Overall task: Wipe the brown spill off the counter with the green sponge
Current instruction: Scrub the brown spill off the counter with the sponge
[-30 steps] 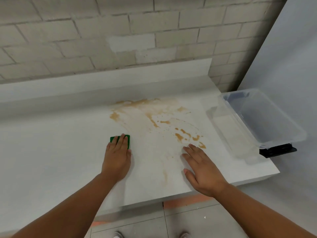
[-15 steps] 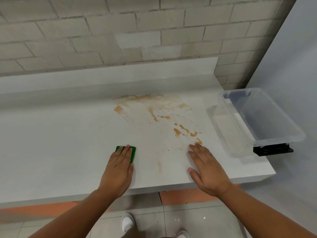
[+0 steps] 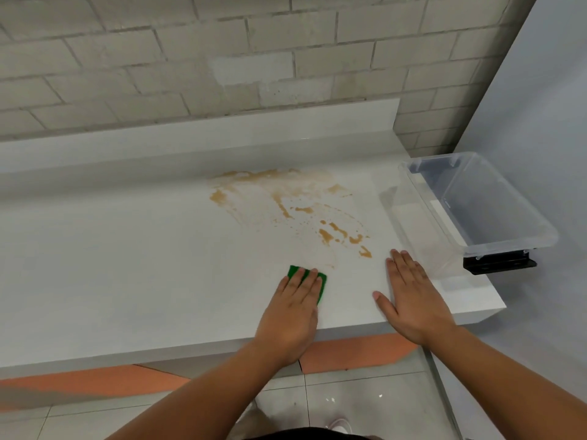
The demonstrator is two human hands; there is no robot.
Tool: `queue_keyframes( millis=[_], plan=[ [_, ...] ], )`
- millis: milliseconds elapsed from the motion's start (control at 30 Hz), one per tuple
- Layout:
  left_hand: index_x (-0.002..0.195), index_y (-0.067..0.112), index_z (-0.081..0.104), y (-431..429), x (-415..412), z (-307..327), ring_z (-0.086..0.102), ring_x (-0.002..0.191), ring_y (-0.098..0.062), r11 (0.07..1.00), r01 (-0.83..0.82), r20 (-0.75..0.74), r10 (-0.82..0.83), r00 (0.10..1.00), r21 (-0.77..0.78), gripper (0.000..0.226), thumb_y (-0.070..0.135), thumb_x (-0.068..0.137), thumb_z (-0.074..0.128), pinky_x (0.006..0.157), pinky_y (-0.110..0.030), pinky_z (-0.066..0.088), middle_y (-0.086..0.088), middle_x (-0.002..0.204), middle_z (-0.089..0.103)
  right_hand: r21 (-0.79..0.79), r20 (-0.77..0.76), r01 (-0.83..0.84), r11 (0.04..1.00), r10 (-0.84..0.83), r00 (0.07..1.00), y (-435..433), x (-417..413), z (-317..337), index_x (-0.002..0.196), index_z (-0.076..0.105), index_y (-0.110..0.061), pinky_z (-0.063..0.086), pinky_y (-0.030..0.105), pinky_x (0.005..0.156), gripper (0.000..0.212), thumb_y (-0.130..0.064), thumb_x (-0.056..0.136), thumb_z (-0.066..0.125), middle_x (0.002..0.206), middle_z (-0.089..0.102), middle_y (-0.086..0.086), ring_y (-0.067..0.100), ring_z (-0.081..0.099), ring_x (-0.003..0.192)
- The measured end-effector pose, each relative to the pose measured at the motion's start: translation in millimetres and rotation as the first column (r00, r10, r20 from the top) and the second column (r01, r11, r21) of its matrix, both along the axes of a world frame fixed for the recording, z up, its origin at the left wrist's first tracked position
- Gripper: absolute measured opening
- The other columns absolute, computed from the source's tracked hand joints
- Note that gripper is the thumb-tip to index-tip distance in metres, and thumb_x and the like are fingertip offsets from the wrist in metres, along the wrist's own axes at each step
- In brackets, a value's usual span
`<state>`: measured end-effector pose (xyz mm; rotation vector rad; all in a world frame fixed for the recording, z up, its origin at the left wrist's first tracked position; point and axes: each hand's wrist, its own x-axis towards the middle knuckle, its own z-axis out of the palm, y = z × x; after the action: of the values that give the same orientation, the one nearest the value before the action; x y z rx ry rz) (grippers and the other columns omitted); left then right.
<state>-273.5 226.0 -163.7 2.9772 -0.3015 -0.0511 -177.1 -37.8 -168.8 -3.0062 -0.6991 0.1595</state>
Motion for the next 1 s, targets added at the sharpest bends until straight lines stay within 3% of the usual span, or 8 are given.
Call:
queue_keyframes(
  millis=[67,133,300,367,500,667,900,1000],
  plan=[
    [0.157,0.015,0.019,26,-13,1,0.004,0.153,-0.018,0.986,0.163,0.013,-0.162,0.987,-0.031,0.055,0.031,0.104,0.023,0.124,-0.039,0.004,0.001,0.165,0.012,0.008,-0.005,0.002,1.000,-0.002,1.000,0,0,1,0.154,-0.004,-0.009,-0.006,0.035,0.121,0.084,-0.064,0.092,0.004,0.162,-0.015,0.006,0.016,-0.020,0.147],
    [0.157,0.016,0.022,51,-12,1,0.003,0.153,-0.016,0.978,0.204,0.027,-0.203,0.979,-0.045,0.054,0.031,0.104,0.026,0.124,-0.034,0.002,0.004,0.164,0.012,0.011,-0.009,-0.002,1.000,0.002,1.000,0,0,2,0.154,-0.004,-0.009,-0.007,0.034,0.121,0.084,-0.065,0.092,0.004,0.162,-0.015,0.005,0.016,-0.020,0.147],
    [0.158,0.018,0.010,33,35,3,-0.001,0.153,-0.023,0.997,-0.070,0.000,0.070,0.998,-0.011,0.056,0.028,0.105,0.024,0.124,-0.038,-0.003,0.002,0.165,0.001,0.010,-0.004,0.000,1.000,0.000,1.000,0,-1,2,0.155,-0.003,-0.009,-0.006,0.034,0.121,0.083,-0.063,0.093,0.007,0.162,-0.014,0.006,0.016,-0.018,0.148],
    [0.158,0.016,0.008,7,46,6,-0.003,0.153,-0.025,0.995,-0.100,-0.014,0.100,0.995,-0.008,0.057,0.025,0.105,0.023,0.124,-0.041,-0.003,-0.001,0.166,0.001,0.011,-0.006,-0.002,1.000,0.002,1.000,1,-2,3,0.155,-0.002,-0.009,-0.006,0.034,0.121,0.083,-0.063,0.093,0.007,0.163,-0.012,0.006,0.017,-0.016,0.148],
    [0.158,0.016,0.012,-18,26,5,0.001,0.153,-0.022,0.995,0.098,-0.020,-0.098,0.995,-0.026,0.057,0.028,0.103,0.023,0.124,-0.041,0.001,-0.001,0.166,0.007,0.009,-0.007,-0.004,1.000,0.004,1.000,1,-2,4,0.155,-0.001,-0.008,-0.006,0.034,0.121,0.083,-0.063,0.092,0.007,0.163,-0.011,0.007,0.017,-0.014,0.149],
    [0.157,0.016,0.021,27,6,2,0.001,0.153,-0.016,0.958,0.280,-0.012,-0.281,0.960,-0.055,0.055,0.032,0.104,0.024,0.124,-0.035,0.001,0.003,0.164,0.012,0.015,-0.023,0.000,1.000,0.000,1.000,-1,-1,3,0.155,-0.003,-0.008,-0.006,0.035,0.122,0.083,-0.063,0.094,0.008,0.162,-0.013,0.007,0.017,-0.016,0.148],
    [0.158,0.015,0.011,-9,60,8,-0.002,0.153,-0.025,1.000,0.024,-0.043,-0.024,0.999,-0.008,0.056,0.029,0.104,0.020,0.124,-0.041,-0.002,-0.001,0.166,0.005,0.023,-0.018,0.004,1.000,-0.004,1.000,0,-1,2,0.155,-0.003,-0.008,-0.003,0.036,0.122,0.084,-0.063,0.092,0.005,0.163,-0.012,0.007,0.018,-0.016,0.149],
    [0.158,0.015,0.009,-31,62,10,-0.006,0.153,-0.024,0.996,0.093,-0.046,-0.093,0.995,0.006,0.056,0.024,0.105,0.024,0.123,-0.040,-0.005,-0.001,0.166,0.002,0.016,-0.017,0.002,1.000,-0.002,1.000,0,-1,1,0.155,-0.003,-0.008,-0.002,0.036,0.122,0.084,-0.063,0.092,0.006,0.163,-0.012,0.007,0.018,-0.015,0.149]
  ],
)
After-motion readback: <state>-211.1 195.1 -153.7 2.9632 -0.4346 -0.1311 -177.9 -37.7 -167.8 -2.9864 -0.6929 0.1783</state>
